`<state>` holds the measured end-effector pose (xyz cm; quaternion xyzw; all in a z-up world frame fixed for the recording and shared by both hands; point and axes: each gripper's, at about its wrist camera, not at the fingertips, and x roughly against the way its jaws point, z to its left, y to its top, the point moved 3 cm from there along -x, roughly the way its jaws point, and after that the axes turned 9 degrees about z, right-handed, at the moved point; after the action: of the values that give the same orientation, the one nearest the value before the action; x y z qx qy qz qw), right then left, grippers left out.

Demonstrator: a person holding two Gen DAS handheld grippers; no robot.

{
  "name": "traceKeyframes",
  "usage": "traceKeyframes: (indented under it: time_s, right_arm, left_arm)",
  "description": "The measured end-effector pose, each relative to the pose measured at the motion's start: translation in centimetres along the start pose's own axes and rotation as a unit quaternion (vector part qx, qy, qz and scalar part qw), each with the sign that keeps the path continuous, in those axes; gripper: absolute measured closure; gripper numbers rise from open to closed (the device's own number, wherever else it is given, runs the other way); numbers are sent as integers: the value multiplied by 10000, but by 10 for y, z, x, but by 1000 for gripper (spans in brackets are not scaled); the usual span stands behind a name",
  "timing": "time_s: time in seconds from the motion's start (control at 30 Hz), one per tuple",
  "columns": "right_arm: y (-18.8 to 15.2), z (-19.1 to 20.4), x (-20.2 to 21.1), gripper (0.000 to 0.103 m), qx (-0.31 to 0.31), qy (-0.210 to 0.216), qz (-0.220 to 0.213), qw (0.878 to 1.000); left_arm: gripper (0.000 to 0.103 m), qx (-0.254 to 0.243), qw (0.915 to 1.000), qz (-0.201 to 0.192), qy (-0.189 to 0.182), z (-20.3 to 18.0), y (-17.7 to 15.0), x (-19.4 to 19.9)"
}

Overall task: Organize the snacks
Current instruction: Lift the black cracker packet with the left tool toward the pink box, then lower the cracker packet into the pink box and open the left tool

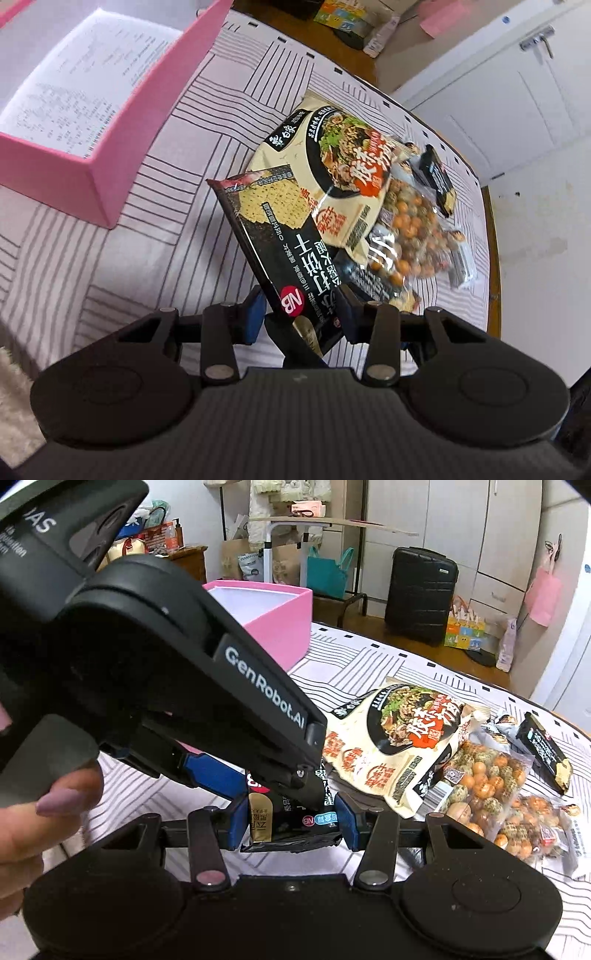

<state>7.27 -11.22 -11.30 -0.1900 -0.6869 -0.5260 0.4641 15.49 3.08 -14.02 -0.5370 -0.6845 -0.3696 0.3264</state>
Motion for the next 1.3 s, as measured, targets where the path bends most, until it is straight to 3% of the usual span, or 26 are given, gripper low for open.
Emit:
traceKeyframes:
  time_s: [0.4,0.67,1.0,1.3]
  right_arm:
    - [44,45,58,48,638,155,-409,9970]
    - [80,61,55,48,676,351,-304,9966]
    - [135,76,21,48,908,460,-351,9942]
    - [185,90,-53,48,1885,565,-385,9797]
  left_arm:
    - [63,-191,9962,-847,6,-1,-20,101]
    - [63,-16,9922,-1245,-38,19,-7,136]
    - [63,120,9905,-1372,41,54,65,148]
    - [62,721,9895,-1250,-15,121,151,121]
